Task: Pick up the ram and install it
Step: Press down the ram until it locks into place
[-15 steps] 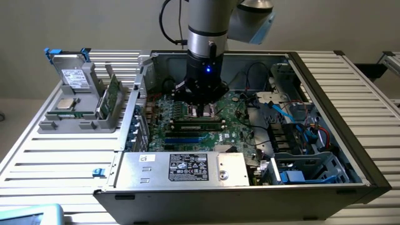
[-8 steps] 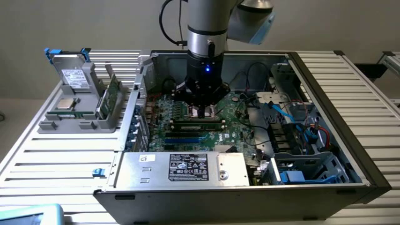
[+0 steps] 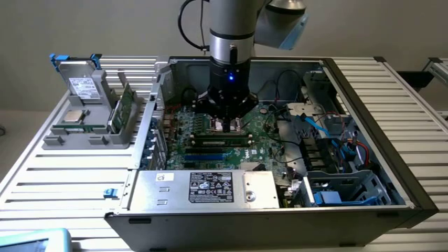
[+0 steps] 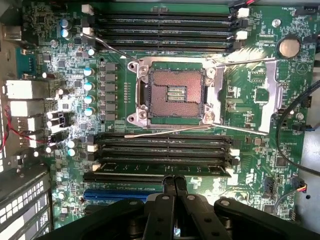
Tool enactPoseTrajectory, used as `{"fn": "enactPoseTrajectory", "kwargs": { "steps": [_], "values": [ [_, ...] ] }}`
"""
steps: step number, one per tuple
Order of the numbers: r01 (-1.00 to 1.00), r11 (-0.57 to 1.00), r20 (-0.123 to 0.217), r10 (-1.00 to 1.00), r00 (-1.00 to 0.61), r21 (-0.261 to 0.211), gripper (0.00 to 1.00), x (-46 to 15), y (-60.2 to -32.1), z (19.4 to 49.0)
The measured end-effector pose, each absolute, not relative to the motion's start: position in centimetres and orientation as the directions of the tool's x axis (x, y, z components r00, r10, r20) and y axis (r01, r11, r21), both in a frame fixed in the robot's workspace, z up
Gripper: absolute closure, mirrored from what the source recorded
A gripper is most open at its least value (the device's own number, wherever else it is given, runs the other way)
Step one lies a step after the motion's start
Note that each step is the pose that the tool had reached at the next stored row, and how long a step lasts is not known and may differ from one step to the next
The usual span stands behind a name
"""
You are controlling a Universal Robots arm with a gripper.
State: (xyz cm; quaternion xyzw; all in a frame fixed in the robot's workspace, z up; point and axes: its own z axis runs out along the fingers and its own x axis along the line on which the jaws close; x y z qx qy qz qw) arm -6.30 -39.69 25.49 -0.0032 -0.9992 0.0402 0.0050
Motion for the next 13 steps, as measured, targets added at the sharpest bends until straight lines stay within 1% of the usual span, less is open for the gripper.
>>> {"fn": "enactPoseTrajectory", "kwargs": {
  "steps": [5,13],
  "values": [
    [0.054,0.995,0.005,0.054,-0.999,-0.080,0.89,-6.31,-39.69,25.50],
    [0.056,0.995,0.005,0.057,-0.998,-0.080,0.89,-6.30,-39.70,25.50]
  ]
}}
